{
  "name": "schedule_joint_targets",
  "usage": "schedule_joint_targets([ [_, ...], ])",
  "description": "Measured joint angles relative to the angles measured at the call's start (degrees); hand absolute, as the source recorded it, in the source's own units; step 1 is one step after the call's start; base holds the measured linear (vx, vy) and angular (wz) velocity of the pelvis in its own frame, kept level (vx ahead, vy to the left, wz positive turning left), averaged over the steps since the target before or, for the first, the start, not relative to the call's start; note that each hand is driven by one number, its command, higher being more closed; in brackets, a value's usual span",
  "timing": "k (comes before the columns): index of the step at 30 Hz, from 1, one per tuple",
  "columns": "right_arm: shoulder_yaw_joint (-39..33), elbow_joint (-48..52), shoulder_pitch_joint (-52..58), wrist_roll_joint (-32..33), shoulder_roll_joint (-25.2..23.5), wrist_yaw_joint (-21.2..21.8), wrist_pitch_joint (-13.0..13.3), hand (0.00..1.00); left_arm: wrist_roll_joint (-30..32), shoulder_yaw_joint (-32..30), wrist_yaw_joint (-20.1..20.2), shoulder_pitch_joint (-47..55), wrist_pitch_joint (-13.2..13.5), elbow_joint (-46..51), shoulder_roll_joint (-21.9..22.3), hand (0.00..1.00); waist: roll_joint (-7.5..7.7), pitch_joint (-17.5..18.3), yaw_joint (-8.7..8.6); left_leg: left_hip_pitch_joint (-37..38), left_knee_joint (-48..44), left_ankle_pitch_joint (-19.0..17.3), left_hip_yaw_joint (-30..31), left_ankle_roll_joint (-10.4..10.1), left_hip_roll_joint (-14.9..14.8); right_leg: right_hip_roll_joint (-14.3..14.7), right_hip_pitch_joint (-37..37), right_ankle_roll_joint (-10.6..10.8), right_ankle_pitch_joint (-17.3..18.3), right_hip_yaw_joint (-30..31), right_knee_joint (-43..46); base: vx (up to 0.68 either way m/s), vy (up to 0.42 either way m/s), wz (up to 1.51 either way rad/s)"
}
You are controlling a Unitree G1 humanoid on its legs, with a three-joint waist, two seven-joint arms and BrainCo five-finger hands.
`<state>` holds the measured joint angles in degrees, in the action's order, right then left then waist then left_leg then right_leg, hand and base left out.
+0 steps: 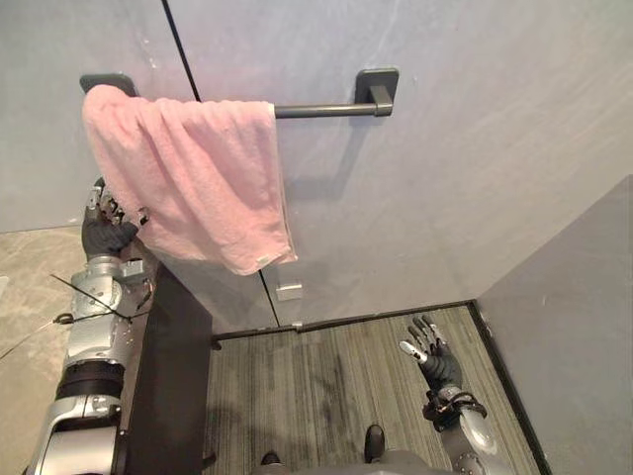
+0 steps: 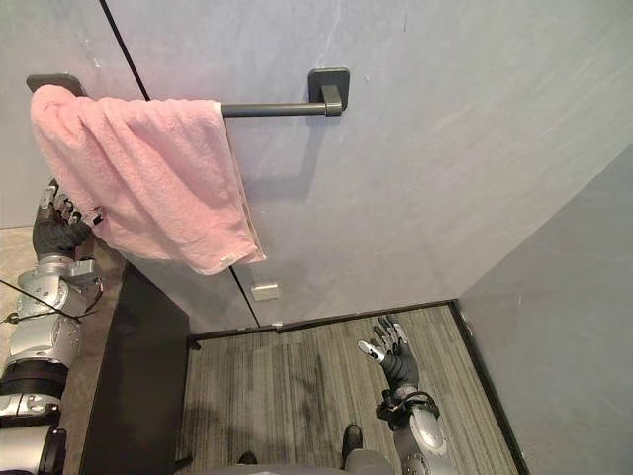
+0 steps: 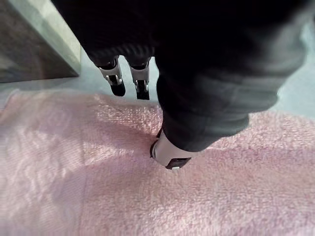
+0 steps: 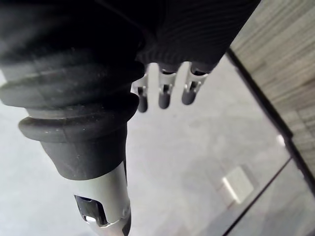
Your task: Organize washtable
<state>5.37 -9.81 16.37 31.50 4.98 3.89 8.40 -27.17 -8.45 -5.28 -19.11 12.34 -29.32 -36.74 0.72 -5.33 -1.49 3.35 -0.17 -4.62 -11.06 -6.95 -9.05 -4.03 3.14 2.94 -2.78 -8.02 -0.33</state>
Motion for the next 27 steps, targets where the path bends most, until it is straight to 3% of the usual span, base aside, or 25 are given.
schedule_joint_targets([
  [6, -0.18, 8.71, -3.61, 2.02, 1.94, 0.63, -0.28, 0.0, 0.9, 2.32, 0.36, -2.23, -0.86, -0.12, 0.12, 1.0, 0.44, -0.94, -0.66, 0.47, 0.06, 0.0, -0.02, 0.0, 0.03, -0.02, -1.34, -0.02, -1.25, -0.02, -1.92, -0.01, 0.0, 0.0],
  [16, 2.38, 11.47, -29.76, 11.38, 16.67, 2.48, -0.2, 0.0, 0.82, 6.95, 1.63, -7.45, -0.9, -1.23, 0.95, 1.0, 0.16, -1.46, -0.28, 0.42, 0.05, 0.03, 0.15, -0.02, 0.2, -0.03, -3.12, -0.03, -2.98, -0.57, -5.26, 0.0, 0.0, 0.03],
  [19, 5.69, 9.39, -38.75, 11.31, 20.37, 1.18, -0.23, 0.0, 0.38, 7.97, 1.39, -9.15, -0.91, -1.24, 2.41, 1.0, -0.03, -1.58, 0.81, 0.38, 0.05, 0.03, 0.24, -0.01, 0.21, -0.05, -3.15, -0.03, -3.0, -0.9, -5.26, -0.01, -0.001, 0.05],
  [22, 10.48, 0.45, -50.25, 11.34, 20.73, -0.82, -1.41, 0.0, -0.46, 8.93, 1.35, -9.86, -0.9, -1.23, 3.51, 1.0, -0.31, -1.74, 1.4, 0.58, -0.18, 0.06, 1.05, 0.0, 0.27, -0.06, -3.39, -0.07, -3.15, -1.44, -5.27, -0.01, -0.003, 0.09],
  [27, 14.5, -5.09, -58.61, 11.38, 20.87, -3.79, -2.61, 0.0, -1.6, 9.02, 0.4, -10.11, -0.9, -1.0, 6.17, 1.0, -1.31, -2.35, 2.67, -0.08, -0.28, 0.55, 2.15, 0.11, 0.36, -0.17, -3.48, -0.53, -4.27, -2.14, -5.31, -0.04, 0.008, 0.15],
])
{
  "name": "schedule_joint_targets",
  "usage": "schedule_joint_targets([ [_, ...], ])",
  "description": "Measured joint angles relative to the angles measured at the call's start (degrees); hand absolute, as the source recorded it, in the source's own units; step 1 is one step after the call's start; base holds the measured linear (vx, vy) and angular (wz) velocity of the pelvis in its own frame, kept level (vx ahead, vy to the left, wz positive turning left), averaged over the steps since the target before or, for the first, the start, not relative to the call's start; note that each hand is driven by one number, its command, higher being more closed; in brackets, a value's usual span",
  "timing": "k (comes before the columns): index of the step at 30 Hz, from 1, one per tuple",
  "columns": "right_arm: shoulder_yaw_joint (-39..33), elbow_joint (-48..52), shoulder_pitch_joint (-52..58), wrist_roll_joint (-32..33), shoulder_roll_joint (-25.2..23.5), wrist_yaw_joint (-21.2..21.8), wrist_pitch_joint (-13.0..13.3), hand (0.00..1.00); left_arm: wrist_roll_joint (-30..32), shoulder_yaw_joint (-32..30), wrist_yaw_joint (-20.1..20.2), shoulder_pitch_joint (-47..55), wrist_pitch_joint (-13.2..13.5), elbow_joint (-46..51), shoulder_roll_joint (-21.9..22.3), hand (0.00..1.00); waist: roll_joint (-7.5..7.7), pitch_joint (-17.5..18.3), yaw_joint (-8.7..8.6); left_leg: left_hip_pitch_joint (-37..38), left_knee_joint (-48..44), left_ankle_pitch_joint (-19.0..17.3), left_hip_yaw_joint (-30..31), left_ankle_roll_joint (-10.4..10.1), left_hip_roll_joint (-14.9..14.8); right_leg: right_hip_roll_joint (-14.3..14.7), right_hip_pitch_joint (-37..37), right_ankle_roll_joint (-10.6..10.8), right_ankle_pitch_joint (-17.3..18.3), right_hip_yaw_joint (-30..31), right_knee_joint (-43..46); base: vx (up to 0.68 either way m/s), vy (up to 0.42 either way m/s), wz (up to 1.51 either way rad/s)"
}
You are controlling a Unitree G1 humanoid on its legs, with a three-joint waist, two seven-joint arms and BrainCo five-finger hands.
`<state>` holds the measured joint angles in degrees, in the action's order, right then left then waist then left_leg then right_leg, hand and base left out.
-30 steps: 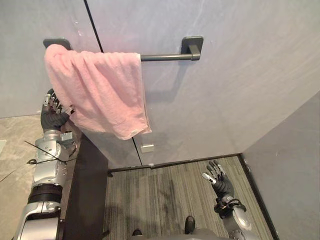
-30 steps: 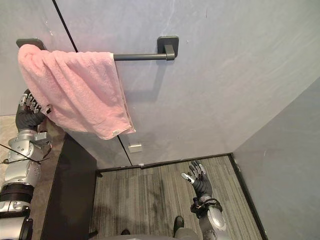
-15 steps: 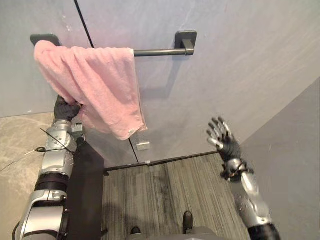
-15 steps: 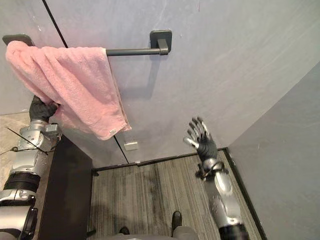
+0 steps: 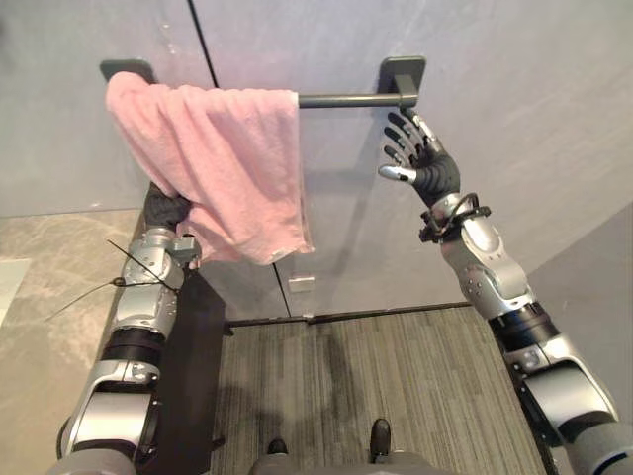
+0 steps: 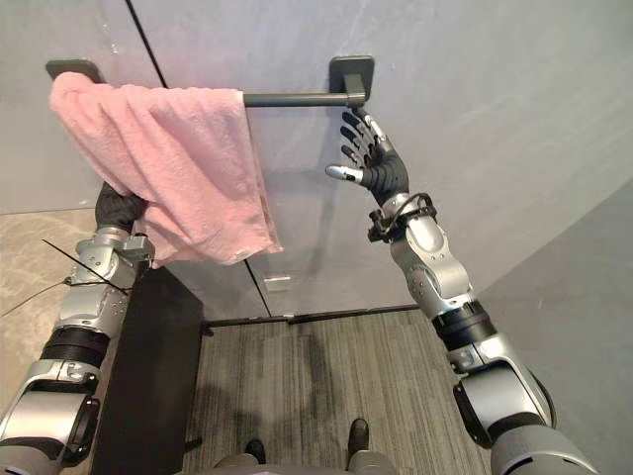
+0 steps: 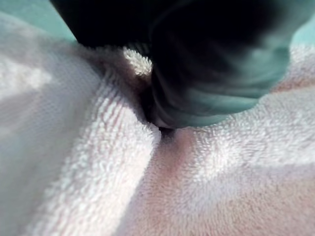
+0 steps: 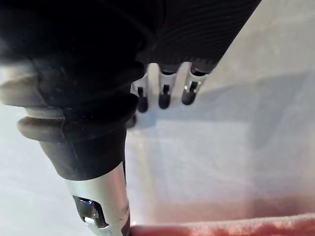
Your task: Organize washtable
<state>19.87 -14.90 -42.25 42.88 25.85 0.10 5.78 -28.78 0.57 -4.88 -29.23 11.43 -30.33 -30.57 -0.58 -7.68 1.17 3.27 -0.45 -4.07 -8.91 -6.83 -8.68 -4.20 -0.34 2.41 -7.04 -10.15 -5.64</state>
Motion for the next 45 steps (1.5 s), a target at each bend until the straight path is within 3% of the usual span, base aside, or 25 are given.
schedule_joint_targets([
  [10, 3.7, -12.27, -12.74, 0.5, -3.29, -1.52, -1.42, 0.0, -0.35, 2.74, -0.37, -0.47, 0.06, 1.6, 1.12, 1.0, -0.28, -0.16, 1.17, -1.74, 0.81, 2.51, 1.91, -0.16, -0.02, 0.05, 1.0, -0.57, -1.0, -0.95, -0.08, -0.08, -0.016, 0.08],
  [18, 5.56, -20.55, -19.24, 0.48, -13.99, -2.63, -1.74, 0.0, -0.36, 5.81, -0.91, -5.19, 0.17, 0.19, 2.73, 1.0, -0.34, -0.17, 1.58, -2.59, 4.56, 5.89, 3.67, -1.55, -1.32, 1.44, 2.56, -0.88, -1.2, -2.4, -0.11, -0.1, -0.055, 0.11],
  [21, 5.87, -21.18, -19.84, 0.34, -18.61, -2.68, -1.69, 0.0, -0.34, 6.72, -1.73, -7.97, 0.18, -2.22, 4.65, 1.0, -0.34, -0.18, 2.74, -2.73, 4.91, 6.32, 3.89, -1.72, -1.74, 1.88, 2.77, -1.0, -1.28, -2.57, -0.1, -0.02, -0.015, 0.01],
  [27, 6.09, -26.7, -23.07, -0.49, -24.16, -2.7, -1.63, 0.0, -0.29, 6.92, -2.93, -11.65, 0.17, -6.21, 5.41, 1.0, -0.3, -0.16, 2.78, -3.86, 5.64, 7.4, 4.34, -1.99, -1.76, 1.91, 3.98, -1.16, -1.42, -3.21, -0.07, 0.01, 0.006, 0.04],
  [28, 6.08, -27.2, -23.31, -0.81, -24.94, -2.85, -1.62, 1.0, -0.28, 8.05, -3.05, -12.87, 0.18, -6.6, 5.49, 1.0, -0.3, -0.16, 2.88, -4.11, 5.62, 7.41, 4.58, -2.0, -1.83, 1.94, 3.97, -1.16, -1.42, -3.57, -0.07, 0.03, 0.016, 0.11],
  [37, 3.94, -31.7, -25.91, -3.21, -25.04, -5.5, -0.68, 1.0, -0.33, 8.77, -4.02, -14.84, 0.35, -6.65, 5.98, 1.0, -0.24, -0.2, 2.83, -5.46, 5.46, 7.51, 6.77, -1.97, -1.82, 1.86, 3.98, -1.17, -1.42, -5.15, -0.08, 0.0, 0.021, 0.13],
  [45, -4.04, -29.82, -25.88, -6.56, -18.47, -7.67, -0.37, 1.0, -0.29, 6.58, -3.99, -14.38, 0.35, -4.02, 4.94, 1.0, 0.49, -1.49, 2.95, -5.42, 5.46, 7.79, 6.4, -1.83, -1.76, 1.76, 3.98, -1.17, -1.42, -4.84, -0.07, -0.03, 0.018, 0.0],
])
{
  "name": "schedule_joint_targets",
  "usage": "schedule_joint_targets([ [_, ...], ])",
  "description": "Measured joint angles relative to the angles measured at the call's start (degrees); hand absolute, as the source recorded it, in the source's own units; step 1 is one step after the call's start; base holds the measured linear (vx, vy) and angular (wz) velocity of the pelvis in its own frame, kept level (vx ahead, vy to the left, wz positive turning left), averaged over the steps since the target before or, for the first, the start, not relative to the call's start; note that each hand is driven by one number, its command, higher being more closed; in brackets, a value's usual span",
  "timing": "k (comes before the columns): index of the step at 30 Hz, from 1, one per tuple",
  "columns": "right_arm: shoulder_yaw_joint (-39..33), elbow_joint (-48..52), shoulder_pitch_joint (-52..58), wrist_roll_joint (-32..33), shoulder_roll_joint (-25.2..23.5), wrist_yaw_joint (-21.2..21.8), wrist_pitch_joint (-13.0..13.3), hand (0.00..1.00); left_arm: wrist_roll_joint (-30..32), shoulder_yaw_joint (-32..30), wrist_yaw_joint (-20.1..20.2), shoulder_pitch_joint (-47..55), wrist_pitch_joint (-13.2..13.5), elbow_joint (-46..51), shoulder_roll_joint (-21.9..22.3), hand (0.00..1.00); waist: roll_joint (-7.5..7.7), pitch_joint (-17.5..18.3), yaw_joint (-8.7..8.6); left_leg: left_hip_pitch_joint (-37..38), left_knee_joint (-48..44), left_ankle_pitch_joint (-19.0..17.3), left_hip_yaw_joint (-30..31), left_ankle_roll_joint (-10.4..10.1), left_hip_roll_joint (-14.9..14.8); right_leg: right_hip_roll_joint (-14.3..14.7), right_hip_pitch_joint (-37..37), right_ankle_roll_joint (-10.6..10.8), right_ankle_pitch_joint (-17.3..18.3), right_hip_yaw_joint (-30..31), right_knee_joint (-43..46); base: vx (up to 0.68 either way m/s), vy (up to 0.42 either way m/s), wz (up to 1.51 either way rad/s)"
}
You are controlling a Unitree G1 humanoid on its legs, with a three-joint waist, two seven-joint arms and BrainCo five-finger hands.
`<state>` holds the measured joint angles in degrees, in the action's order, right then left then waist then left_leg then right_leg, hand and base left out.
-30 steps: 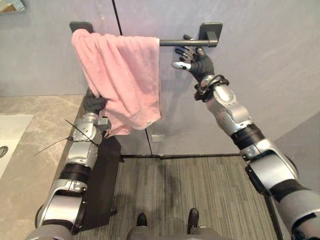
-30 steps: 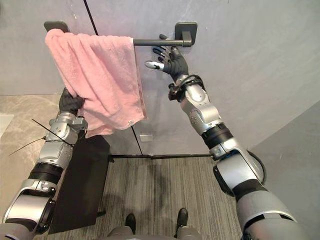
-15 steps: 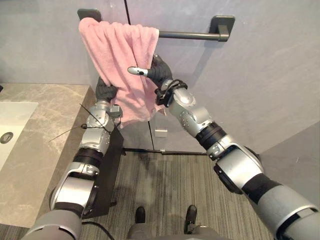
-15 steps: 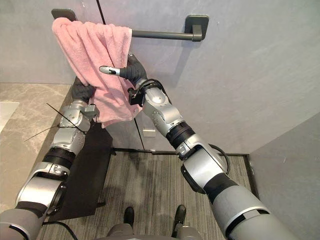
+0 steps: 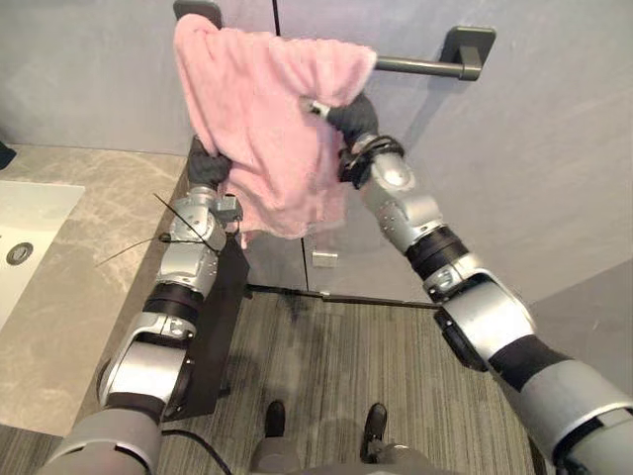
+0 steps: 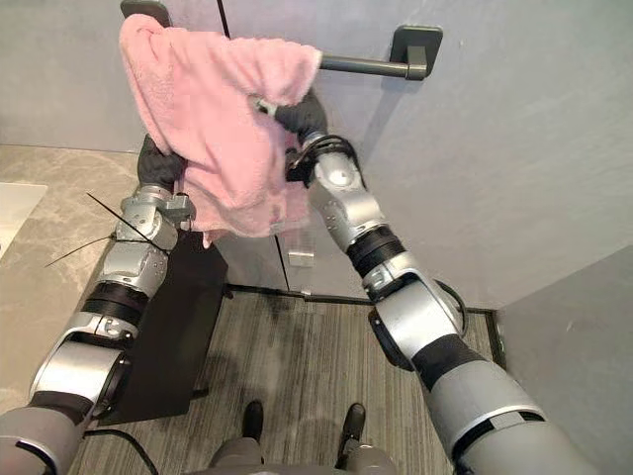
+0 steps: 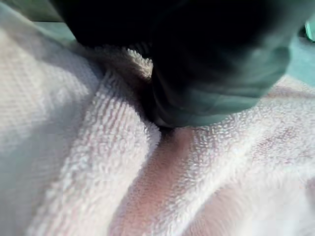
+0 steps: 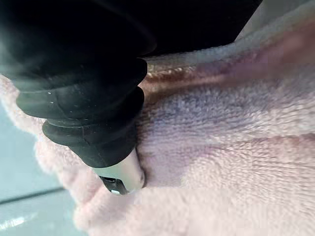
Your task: Organize washtable
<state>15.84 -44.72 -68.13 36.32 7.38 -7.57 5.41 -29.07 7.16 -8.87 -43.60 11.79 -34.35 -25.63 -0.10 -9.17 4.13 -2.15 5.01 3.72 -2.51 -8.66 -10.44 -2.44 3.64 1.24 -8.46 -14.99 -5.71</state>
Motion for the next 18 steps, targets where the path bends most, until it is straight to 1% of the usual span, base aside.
schedule_joint_targets([
  [2, -0.36, 0.95, 0.14, -0.84, 2.15, 0.04, 0.0, 1.0, 0.01, -1.05, 0.07, 0.18, 0.02, 0.77, -0.01, 1.0, -0.05, -0.27, -0.03, 0.37, 0.01, 0.0, -0.63, 0.0, -0.01, 0.05, 0.0, 0.0, 0.0, 0.71, 0.0, -0.03, 0.022, -0.14],
  [5, -0.38, 1.23, 0.23, -1.12, 3.06, 0.1, 0.0, 1.0, 0.02, -1.14, 0.22, 0.33, 0.01, 1.98, -0.02, 1.0, -0.06, -0.28, -0.44, 0.85, 0.09, 0.0, -1.16, 0.0, -0.01, 0.12, 0.0, 0.0, 0.0, 1.35, 0.0, -0.01, 0.018, -0.14],
  [8, -0.53, 1.62, 1.19, -1.13, 4.0, 0.25, -0.01, 1.0, 0.07, -1.15, 1.13, 0.58, 0.01, 2.78, -0.02, 1.0, -0.07, -0.29, -0.41, 1.29, 0.11, -0.01, -1.9, 0.0, -0.01, 0.14, 0.0, 0.0, 0.0, 2.03, 0.0, 0.0, 0.02, -0.12],
  [11, -0.53, 4.4, 3.79, -1.13, 4.34, 0.53, -0.04, 1.0, 0.63, -1.3, 1.4, 2.72, 0.05, 4.1, -0.03, 1.0, -0.08, -0.29, -0.57, 1.74, 0.18, -0.02, -2.55, 0.01, 0.02, 0.15, 0.0, 0.01, -0.01, 2.7, 0.0, -0.01, 0.018, -0.09],
  [16, -0.53, 5.01, 6.0, -1.12, 4.35, 1.9, -0.26, 1.0, 0.68, -1.31, 1.6, 4.39, 0.02, 4.41, -0.03, 1.0, -0.08, -0.29, -1.23, 1.98, 0.19, -0.02, -2.62, 0.02, 0.03, 0.16, -0.17, 0.02, -0.02, 2.8, 0.0, 0.0, 0.003, -0.01],
  [17, -0.52, 5.02, 6.11, -1.12, 4.35, 2.36, -0.27, 0.0, 0.73, -1.31, 1.9, 4.84, 0.02, 4.46, -0.03, 1.0, -0.08, -0.29, -1.4, 2.02, 0.19, -0.02, -2.62, 0.02, 0.03, 0.16, -0.2, 0.02, -0.03, 2.82, 0.0, 0.0, 0.0, 0.0],
  [18, -0.52, 5.02, 6.23, -1.12, 4.36, 2.59, -0.28, 0.0, 0.78, -1.32, 2.43, 5.24, 0.01, 4.45, -0.03, 1.0, -0.08, -0.29, -1.52, 2.1, 0.19, -0.02, -2.63, 0.02, 0.04, 0.16, -0.26, 0.04, -0.04, 2.85, 0.0, 0.0, 0.0, 0.0],
])
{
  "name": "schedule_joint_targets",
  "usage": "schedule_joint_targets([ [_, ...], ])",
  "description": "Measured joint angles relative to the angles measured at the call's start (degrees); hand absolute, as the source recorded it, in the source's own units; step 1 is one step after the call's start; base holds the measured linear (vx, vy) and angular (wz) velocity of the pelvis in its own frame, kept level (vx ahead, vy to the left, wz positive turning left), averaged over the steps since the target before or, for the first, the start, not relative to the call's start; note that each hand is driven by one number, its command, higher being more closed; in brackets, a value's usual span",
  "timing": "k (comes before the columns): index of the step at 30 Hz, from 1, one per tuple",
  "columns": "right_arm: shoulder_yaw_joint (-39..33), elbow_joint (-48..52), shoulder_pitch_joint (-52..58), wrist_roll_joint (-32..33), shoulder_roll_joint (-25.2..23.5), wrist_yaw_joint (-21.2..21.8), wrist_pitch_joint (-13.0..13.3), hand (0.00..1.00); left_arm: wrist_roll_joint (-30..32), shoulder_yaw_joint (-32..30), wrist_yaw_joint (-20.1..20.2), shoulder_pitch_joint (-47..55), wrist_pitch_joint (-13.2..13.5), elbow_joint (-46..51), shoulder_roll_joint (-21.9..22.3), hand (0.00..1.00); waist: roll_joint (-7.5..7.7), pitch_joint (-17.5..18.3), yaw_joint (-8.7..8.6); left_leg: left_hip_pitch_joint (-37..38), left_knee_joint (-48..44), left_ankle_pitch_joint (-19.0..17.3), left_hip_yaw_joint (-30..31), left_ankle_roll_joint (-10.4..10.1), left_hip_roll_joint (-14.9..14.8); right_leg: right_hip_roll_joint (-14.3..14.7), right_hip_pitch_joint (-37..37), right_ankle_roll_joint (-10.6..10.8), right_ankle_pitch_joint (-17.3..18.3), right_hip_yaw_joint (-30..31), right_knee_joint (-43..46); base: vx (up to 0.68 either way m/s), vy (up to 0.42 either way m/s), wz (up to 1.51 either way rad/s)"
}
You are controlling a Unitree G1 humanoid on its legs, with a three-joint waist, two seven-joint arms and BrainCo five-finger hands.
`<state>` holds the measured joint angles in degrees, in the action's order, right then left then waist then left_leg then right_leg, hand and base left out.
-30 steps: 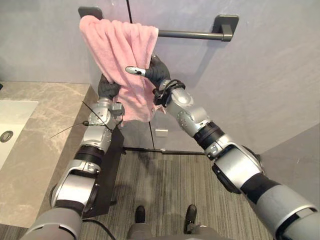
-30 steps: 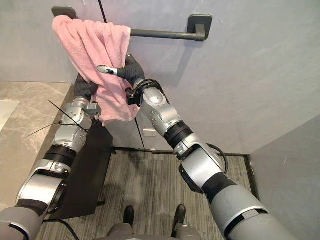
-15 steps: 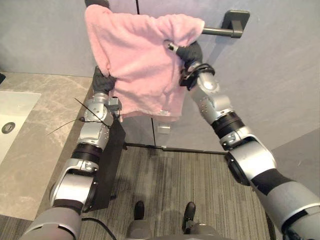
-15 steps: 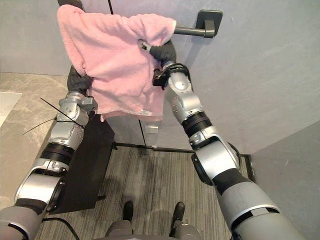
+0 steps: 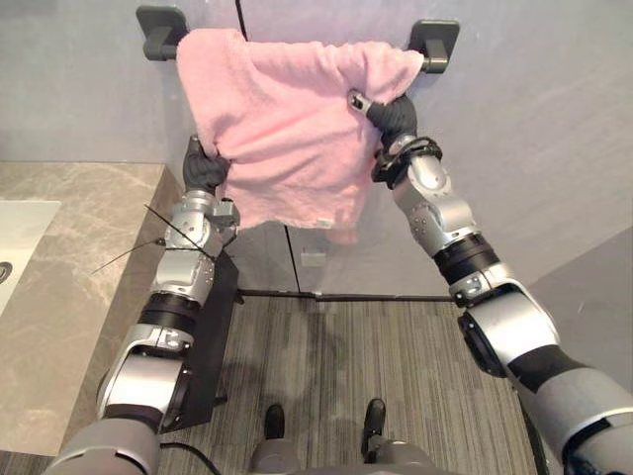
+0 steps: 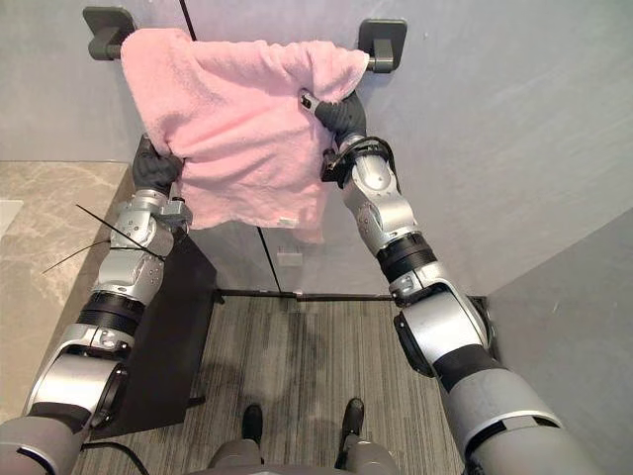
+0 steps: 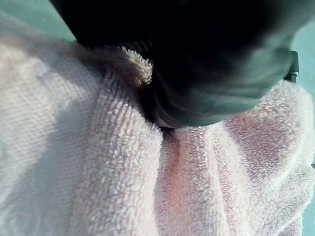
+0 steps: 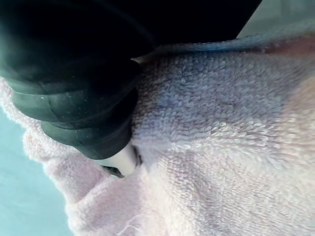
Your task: Organize washtable
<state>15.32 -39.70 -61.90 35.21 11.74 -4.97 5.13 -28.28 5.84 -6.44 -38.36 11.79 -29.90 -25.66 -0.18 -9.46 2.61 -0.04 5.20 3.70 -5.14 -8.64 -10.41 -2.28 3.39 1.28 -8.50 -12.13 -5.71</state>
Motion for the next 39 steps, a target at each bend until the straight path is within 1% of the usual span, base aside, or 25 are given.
schedule_joint_targets([
  [1, 0.0, 0.0, 0.02, 0.0, 0.0, 0.02, 0.0, 0.0, 0.0, 0.0, 0.05, 0.06, 0.0, 0.0, 0.0, 0.0, 0.0, 0.0, -0.02, 0.01, 0.0, 0.0, -0.01, 0.0, 0.0, 0.0, 0.0, 0.0, 0.0, 0.01, 0.0, 0.0, 0.0, 0.0],
  [5, 0.31, 0.0, 1.01, 0.34, 0.87, 0.57, -0.13, 0.0, -0.01, -0.9, 0.24, 1.79, -0.13, -0.1, 0.0, 0.0, 0.0, 0.0, -0.17, 0.24, 0.0, -0.01, -0.26, 0.01, 0.03, -0.01, -0.06, 0.07, -0.08, 0.33, 0.0, -0.01, 0.012, -0.03],
  [9, 1.43, 0.0, 1.15, 2.59, 3.7, 2.7, -0.61, 0.0, -0.32, -2.55, 0.88, 3.53, -0.14, -0.37, 0.0, 0.0, 0.0, 0.0, -0.09, 0.36, 0.0, -0.01, -0.15, 0.01, 0.05, -0.03, -0.29, 0.08, -0.08, 0.23, 0.0, 0.0, 0.004, 0.01],
  [10, 1.48, 0.0, 1.43, 3.86, 5.18, 3.53, -0.69, 0.0, -0.59, -3.26, 1.51, 3.77, -0.32, -1.89, 0.0, 0.0, 0.0, 0.0, -0.02, 0.36, 0.0, -0.01, 0.01, 0.01, 0.05, -0.06, -0.41, 0.08, -0.09, 0.06, -0.01, -0.01, 0.015, 0.04],
  [12, 1.79, 0.35, 1.89, 4.79, 6.33, 4.03, -0.7, 0.0, -0.89, -3.99, 1.49, 4.1, -0.36, -2.31, -0.1, 0.0, 0.0, 0.0, -0.01, 0.41, 0.0, 0.0, 0.09, 0.01, 0.05, -0.07, -0.53, 0.08, -0.09, -0.05, -0.01, -0.01, 0.007, 0.02],
  [14, 3.85, 1.22, 2.63, 5.79, 8.56, 4.66, -0.69, 0.0, -1.46, -4.15, 1.54, 5.2, -0.36, -2.31, -1.8, 0.0, 0.0, 0.0, -0.05, 0.57, 0.0, -0.01, 0.08, 0.01, 0.05, -0.07, -0.69, 0.08, -0.08, -0.04, -0.02, 0.0, 0.0, 0.0],
  [17, 4.09, 2.97, 4.33, 7.57, 11.15, 6.42, -0.69, 0.0, -2.23, -4.33, 1.66, 6.08, -0.36, -2.65, -4.6, 0.0, -0.01, 0.01, 0.1, 0.64, 0.0, -0.01, 0.11, 0.01, 0.05, -0.09, -0.8, 0.08, -0.09, -0.09, -0.04, 0.0, 0.0, 0.0],
  [20, 5.3, 3.21, 6.17, 8.43, 12.99, 6.83, -0.79, 0.0, -2.51, -5.23, 2.27, 6.09, -0.36, -2.98, -5.46, 0.0, -0.01, 0.02, 0.49, 0.93, 0.0, -0.01, 0.14, 0.02, 0.05, -0.1, -1.1, 0.08, -0.08, -0.13, -0.19, 0.0, 0.0, 0.0],
  [22, 5.5, 4.53, 8.82, 9.53, 13.92, 7.78, -1.51, 0.0, -2.51, -6.52, 2.62, 6.09, -0.35, -3.1, -5.68, 0.0, -0.02, 0.02, 0.83, 0.94, 0.0, -0.01, 0.13, 0.02, 0.05, -0.1, -1.1, 0.08, -0.09, -0.11, -0.22, 0.0, 0.0, 0.0],
  [26, 5.5, 5.21, 13.73, 9.94, 15.71, 8.93, -2.38, 0.0, -2.53, -6.84, 2.63, 6.53, -0.36, -3.49, -8.3, 0.0, -0.16, 0.1, 1.24, 1.03, -0.05, -0.01, 0.01, 0.02, 0.05, -0.08, -1.1, 0.02, -0.18, 0.01, -0.22, 0.0, 0.004, -0.01],
  [28, 5.46, 5.32, 14.53, 9.94, 16.39, 8.96, -3.12, 0.0, -2.55, -8.8, 2.64, 7.36, -0.34, -3.49, -8.86, 0.0, -0.21, 0.14, 1.2, 1.27, -0.05, -0.01, -0.24, 0.02, 0.07, -0.07, -1.1, 0.04, -0.26, 0.37, -0.23, -0.02, 0.016, -0.09],
  [30, 5.2, 8.25, 16.49, 9.9, 18.52, 9.05, -3.28, 0.0, -2.57, -11.33, 2.5, 8.35, -0.33, -3.49, -9.19, 0.0, -0.29, 0.18, 1.25, 1.61, -0.04, -0.02, -0.75, 0.03, 0.13, -0.08, -1.14, 0.06, -0.38, 0.92, -0.24, -0.02, 0.019, -0.12],
  [31, 4.87, 9.01, 16.97, 9.9, 19.09, 9.05, -3.29, 0.0, -2.57, -11.51, 2.48, 8.51, -0.33, -3.49, -9.51, 0.0, -0.29, 0.18, 1.24, 1.69, -0.04, -0.02, -0.83, 0.04, 0.13, -0.08, -1.18, 0.06, -0.41, 1.0, -0.24, -0.02, 0.019, -0.08],
  [33, 1.74, 10.49, 18.15, 9.62, 20.12, 9.02, -3.48, 0.0, -2.54, -13.3, 2.36, 8.59, -0.35, -3.14, -9.77, 0.0, -0.34, 0.22, 1.23, 1.82, -0.05, -0.03, -1.0, 0.05, 0.19, -0.11, -1.2, 0.08, -0.61, 1.19, -0.26, -0.03, 0.018, -0.04],
  [34, -3.35, 12.59, 19.62, 9.44, 20.12, 8.62, -3.6, 0.0, -2.53, -15.02, 1.97, 8.8, -0.35, -1.74, -9.77, 0.0, -0.45, 0.32, 1.24, 1.83, -0.06, -0.02, -0.99, 0.05, 0.25, -0.17, -1.2, 0.09, -0.67, 1.2, -0.26, -0.03, 0.02, -0.02],
  [36, -12.38, 17.2, 21.14, 9.03, 20.02, 5.15, -2.98, 0.0, -2.38, -18.84, -0.96, 10.24, -0.21, 3.41, -9.72, 0.0, -0.83, 0.66, 1.09, 1.91, -0.05, -0.03, -1.02, 0.05, 0.39, -0.32, -1.24, 0.15, -0.73, 1.25, -0.26, -0.02, 0.012, -0.01],
  [37, -17.13, 19.39, 21.34, 7.61, 19.99, 2.2, -1.78, 0.0, -1.8, -21.11, -3.53, 10.78, 0.0, 6.44, -9.15, 0.0, -1.17, 1.16, 1.04, 1.92, -0.04, -0.03, -1.01, 0.06, 0.44, -0.37, -1.26, 0.17, -0.74, 1.24, -0.26, 0.0, 0.0, 0.0],
  [38, -19.12, 20.41, 21.34, 6.77, 19.92, 0.48, -0.97, 0.0, -1.48, -22.28, -4.95, 10.93, 0.11, 7.95, -8.51, 0.0, -1.36, 1.55, 1.06, 1.92, -0.02, -0.03, -0.98, 0.05, 0.45, -0.38, -1.27, 0.17, -0.74, 1.22, -0.26, 0.0, 0.0, 0.0],
  [39, -22.31, 22.3, 21.33, 5.55, 19.82, -2.58, 0.92, 0.0, -0.73, -23.99, -7.48, 11.14, 0.79, 10.82, -7.21, 0.0, -1.69, 2.47, 1.1, 1.93, -0.02, -0.03, -0.88, 0.05, 0.46, -0.38, -1.31, 0.17, -0.74, 1.15, -0.26, 0.0, 0.0, 0.0],
])
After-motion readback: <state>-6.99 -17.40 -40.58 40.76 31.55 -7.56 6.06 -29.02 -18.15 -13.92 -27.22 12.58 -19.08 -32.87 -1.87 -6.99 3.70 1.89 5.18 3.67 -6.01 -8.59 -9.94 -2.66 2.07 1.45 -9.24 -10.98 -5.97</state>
